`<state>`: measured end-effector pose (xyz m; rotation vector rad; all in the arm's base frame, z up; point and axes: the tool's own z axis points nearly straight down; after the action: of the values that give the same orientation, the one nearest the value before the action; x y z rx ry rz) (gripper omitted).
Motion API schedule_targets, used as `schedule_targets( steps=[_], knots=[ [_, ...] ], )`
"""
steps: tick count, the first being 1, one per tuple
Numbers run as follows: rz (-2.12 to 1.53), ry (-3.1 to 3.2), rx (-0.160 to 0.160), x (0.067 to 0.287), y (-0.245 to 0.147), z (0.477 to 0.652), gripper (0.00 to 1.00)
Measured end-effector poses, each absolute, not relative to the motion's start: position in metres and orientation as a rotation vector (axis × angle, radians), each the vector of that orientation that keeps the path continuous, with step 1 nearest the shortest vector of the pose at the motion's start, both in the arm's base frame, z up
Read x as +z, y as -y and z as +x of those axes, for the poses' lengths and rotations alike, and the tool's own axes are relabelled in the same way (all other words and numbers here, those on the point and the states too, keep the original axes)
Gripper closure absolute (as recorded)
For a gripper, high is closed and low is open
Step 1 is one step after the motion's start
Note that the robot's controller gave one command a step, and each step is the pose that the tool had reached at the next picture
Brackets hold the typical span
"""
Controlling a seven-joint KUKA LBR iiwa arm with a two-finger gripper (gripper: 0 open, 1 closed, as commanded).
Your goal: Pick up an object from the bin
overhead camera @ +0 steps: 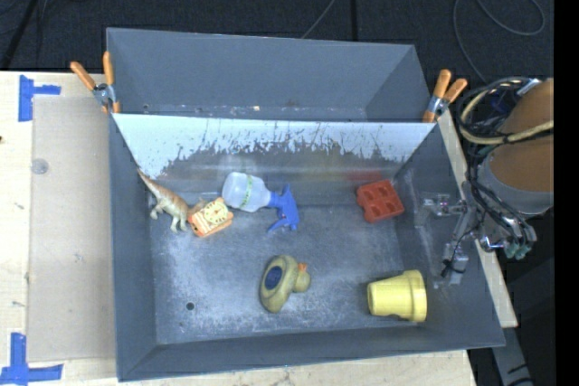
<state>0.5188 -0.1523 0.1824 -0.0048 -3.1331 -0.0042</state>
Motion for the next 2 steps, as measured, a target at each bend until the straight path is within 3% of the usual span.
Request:
schedule_targets(
  steps=[1,2],
  knots=[
    [0.001,3.141,-0.001,0.187,0.152,0.521,0.0],
    [0.181,3.131,-0.003,0.122,0.151,0.494,0.0]
  ],
)
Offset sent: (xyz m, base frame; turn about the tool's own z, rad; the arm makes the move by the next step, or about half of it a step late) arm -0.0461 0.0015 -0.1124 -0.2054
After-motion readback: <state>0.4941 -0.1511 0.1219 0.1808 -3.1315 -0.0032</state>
